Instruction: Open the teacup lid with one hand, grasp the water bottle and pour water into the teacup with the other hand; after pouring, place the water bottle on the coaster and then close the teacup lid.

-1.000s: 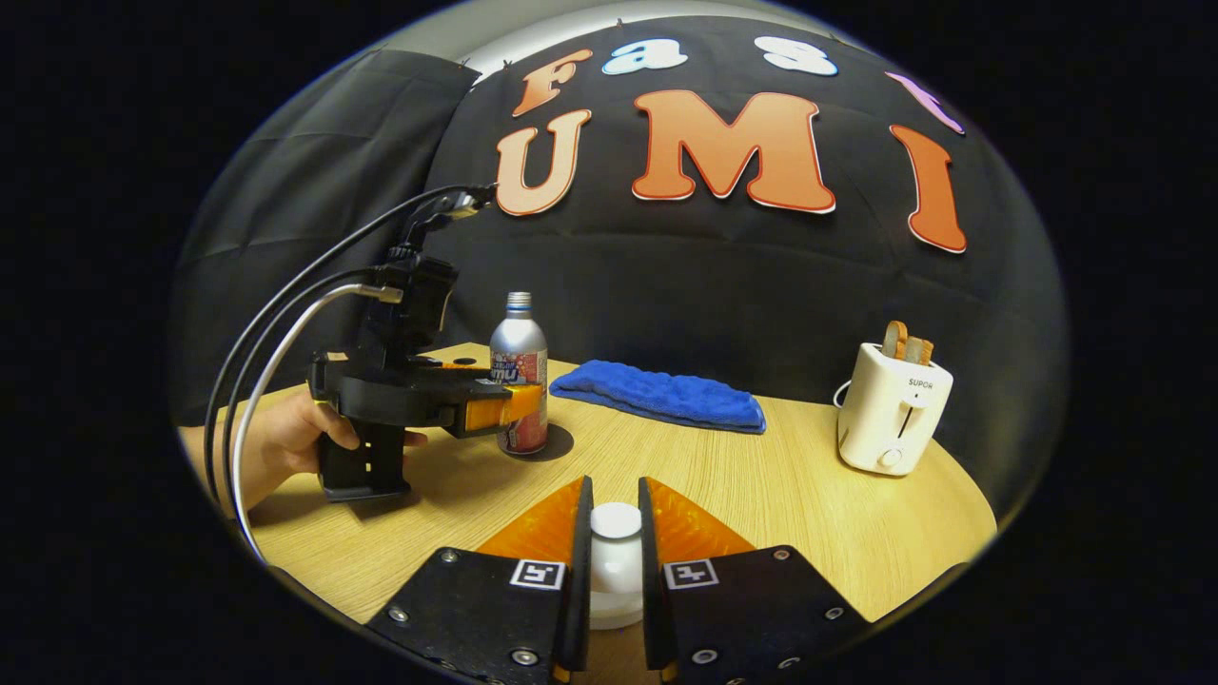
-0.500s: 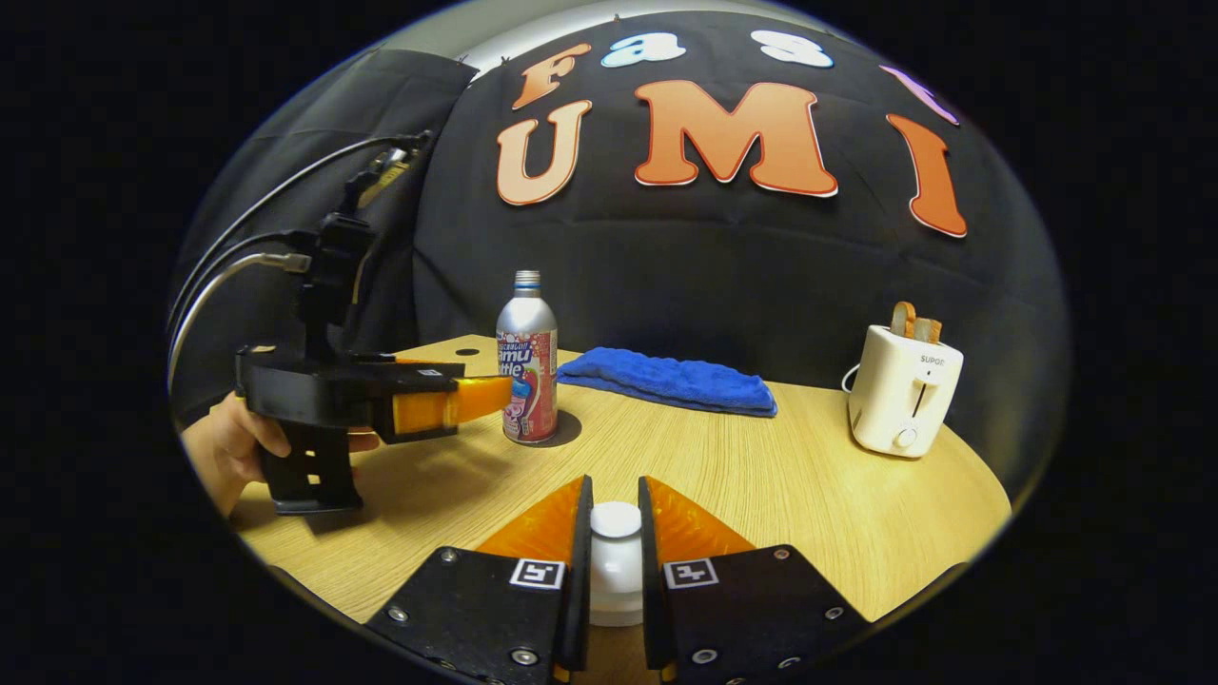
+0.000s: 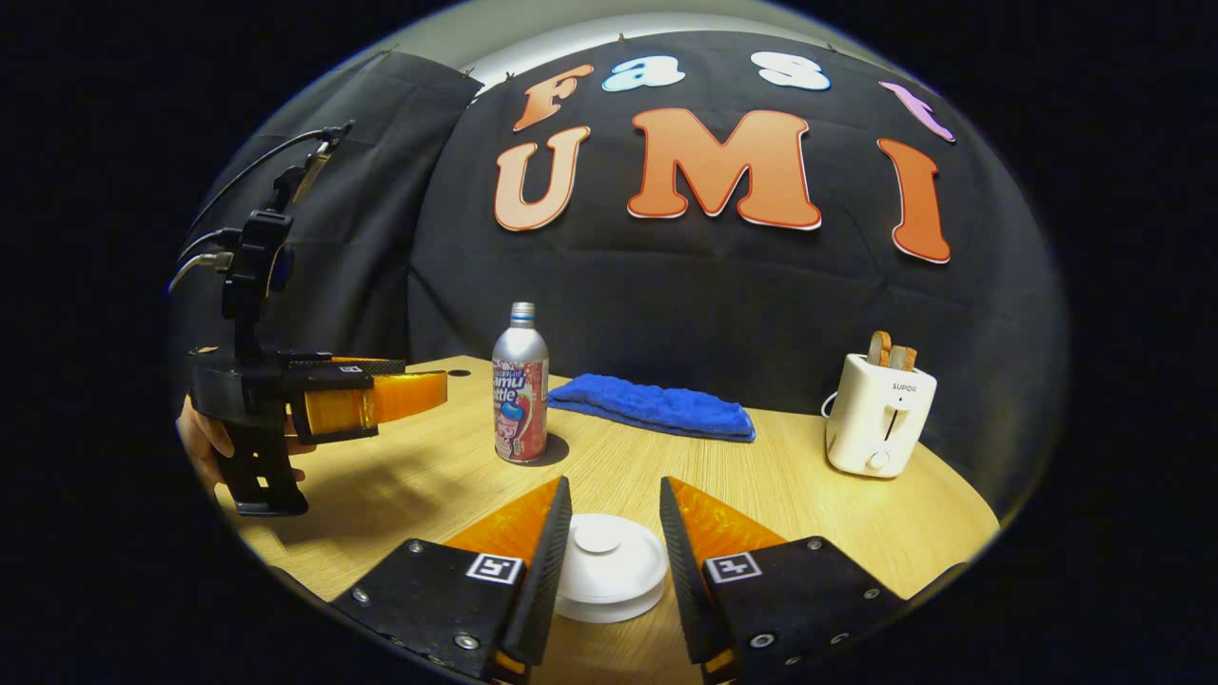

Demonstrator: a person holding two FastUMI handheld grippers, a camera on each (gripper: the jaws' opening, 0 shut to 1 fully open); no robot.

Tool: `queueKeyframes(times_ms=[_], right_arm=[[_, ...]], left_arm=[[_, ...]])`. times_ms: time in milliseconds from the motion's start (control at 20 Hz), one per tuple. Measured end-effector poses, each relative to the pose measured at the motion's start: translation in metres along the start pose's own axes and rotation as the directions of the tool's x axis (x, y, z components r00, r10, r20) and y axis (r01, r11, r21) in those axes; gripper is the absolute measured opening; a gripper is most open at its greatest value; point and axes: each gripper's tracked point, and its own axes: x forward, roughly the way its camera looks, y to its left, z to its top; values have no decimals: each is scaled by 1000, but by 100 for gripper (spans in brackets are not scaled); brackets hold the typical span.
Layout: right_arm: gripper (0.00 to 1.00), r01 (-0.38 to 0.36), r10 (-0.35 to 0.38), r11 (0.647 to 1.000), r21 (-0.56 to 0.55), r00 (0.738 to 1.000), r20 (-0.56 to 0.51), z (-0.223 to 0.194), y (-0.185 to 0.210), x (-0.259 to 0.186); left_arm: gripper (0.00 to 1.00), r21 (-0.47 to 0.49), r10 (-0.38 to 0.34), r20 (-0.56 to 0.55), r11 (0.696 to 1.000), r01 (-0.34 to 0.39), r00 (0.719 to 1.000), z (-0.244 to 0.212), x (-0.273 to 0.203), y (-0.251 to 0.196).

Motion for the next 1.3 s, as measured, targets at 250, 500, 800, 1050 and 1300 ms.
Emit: queueKeyframes(times_ms=[250, 500, 800, 1050, 1300], right_arm=[[68, 96, -94, 995, -4, 988, 124, 44, -41, -29], [64, 168, -167, 986, 17, 965, 201, 73, -80, -66], [80, 184, -183, 983, 15, 960, 213, 78, -92, -89], [82, 201, -197, 980, 4, 959, 205, 83, -90, -106], [82, 187, -187, 982, 19, 956, 226, 93, -82, -114]], left_arm=[[93, 38, 38, 128, 998, -44, 991, 44, -38, 1], [97, 31, 46, 211, 998, -54, 976, 67, -75, -12], [93, 65, 77, 249, 993, -96, 966, 70, -96, -23], [97, 54, 79, 252, 994, -96, 965, 76, -109, -31], [97, 42, 90, 249, 994, -104, 964, 76, -116, -27]])
